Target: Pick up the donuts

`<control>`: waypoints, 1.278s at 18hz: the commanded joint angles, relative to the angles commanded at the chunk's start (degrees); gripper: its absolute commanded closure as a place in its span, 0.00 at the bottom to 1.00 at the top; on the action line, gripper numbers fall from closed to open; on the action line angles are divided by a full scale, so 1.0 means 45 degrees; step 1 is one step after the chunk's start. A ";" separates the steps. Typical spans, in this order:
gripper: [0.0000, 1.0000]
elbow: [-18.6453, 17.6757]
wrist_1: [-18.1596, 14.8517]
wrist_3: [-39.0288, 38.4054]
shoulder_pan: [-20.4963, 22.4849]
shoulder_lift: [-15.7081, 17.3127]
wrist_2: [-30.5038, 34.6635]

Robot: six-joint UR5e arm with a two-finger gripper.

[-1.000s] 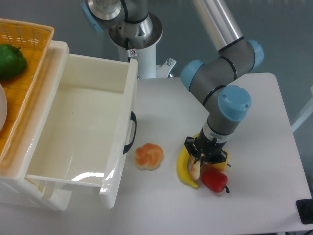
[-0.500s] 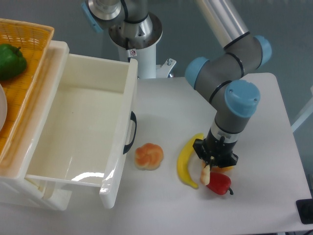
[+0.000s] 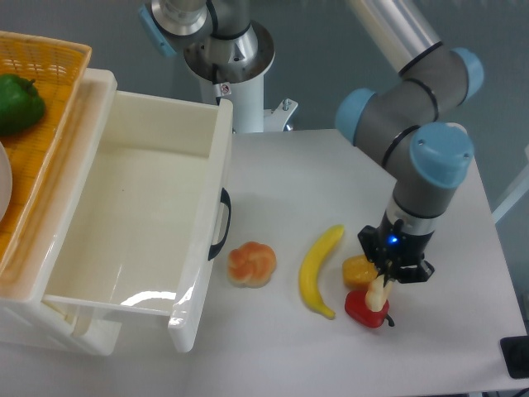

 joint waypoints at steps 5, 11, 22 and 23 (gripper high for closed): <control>1.00 0.0839 -0.1073 0.0020 -0.0019 -0.0156 0.0942; 1.00 0.1467 -0.1584 0.0547 -0.0019 -0.0332 0.1526; 1.00 0.1700 -0.1662 0.0702 -0.0038 -0.0449 0.2115; 1.00 0.1856 -0.1855 0.0761 -0.0058 -0.0469 0.2115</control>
